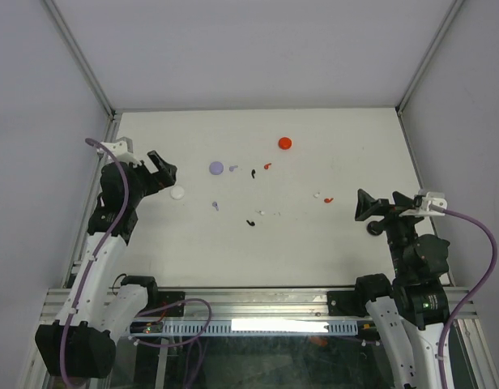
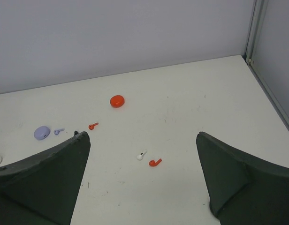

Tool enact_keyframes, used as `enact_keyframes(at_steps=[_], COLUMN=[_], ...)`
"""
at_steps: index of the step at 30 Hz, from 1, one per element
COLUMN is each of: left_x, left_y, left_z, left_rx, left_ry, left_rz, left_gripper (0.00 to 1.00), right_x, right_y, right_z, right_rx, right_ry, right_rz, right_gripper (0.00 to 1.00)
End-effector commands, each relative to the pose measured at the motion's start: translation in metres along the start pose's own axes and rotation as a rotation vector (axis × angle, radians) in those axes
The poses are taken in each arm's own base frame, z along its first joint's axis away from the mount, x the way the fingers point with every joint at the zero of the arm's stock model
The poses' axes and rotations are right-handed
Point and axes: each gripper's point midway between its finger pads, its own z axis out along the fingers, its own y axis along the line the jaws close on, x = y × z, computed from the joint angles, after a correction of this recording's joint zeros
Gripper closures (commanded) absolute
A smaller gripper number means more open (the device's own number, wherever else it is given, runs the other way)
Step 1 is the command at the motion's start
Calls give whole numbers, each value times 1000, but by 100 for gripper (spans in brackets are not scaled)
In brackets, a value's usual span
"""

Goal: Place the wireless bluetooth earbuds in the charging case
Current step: Pick up the charging case at the center of the board.

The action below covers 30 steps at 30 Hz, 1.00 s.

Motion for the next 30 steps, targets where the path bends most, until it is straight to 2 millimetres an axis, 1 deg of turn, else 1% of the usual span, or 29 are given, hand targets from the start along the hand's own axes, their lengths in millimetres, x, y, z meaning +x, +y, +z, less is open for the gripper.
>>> enact_keyframes(at_steps=[1, 5, 8, 14, 15, 16, 20, 24, 26, 30], left_x=[3, 34, 49, 72, 82, 84, 104, 107, 111, 129], left_y=[5, 23, 34, 65, 72, 73, 78, 75, 74, 74], left_z=[12, 35, 50, 73, 79, 85, 101, 116, 123, 129], left_rx=[-38, -127, -174, -325, -346, -350, -335, -317, -320, -324], left_ry=[80, 233, 318, 477, 520, 541, 637, 660, 682, 739], left_rz=[-22, -32, -21, 46, 54, 64, 94, 121, 147, 203], left_gripper=[1, 1, 1, 1, 1, 1, 1, 1, 1, 1], right_x=[-22, -22, -21, -23, -23, -24, -25, -25, -26, -25], right_y=[1, -1, 3, 3, 3, 3, 3, 5, 4, 3], right_z=[-5, -4, -3, -7, -7, -7, -8, -9, -9, -9], right_rx=[3, 10, -13, -13, -14, -15, -16, -24, -21, -19], right_ry=[-84, -89, -84, -101, -102, -106, -112, -114, -117, -115], right_rz=[25, 26, 25, 29, 29, 30, 30, 31, 31, 30], right_gripper=[1, 1, 1, 1, 1, 1, 1, 1, 1, 1])
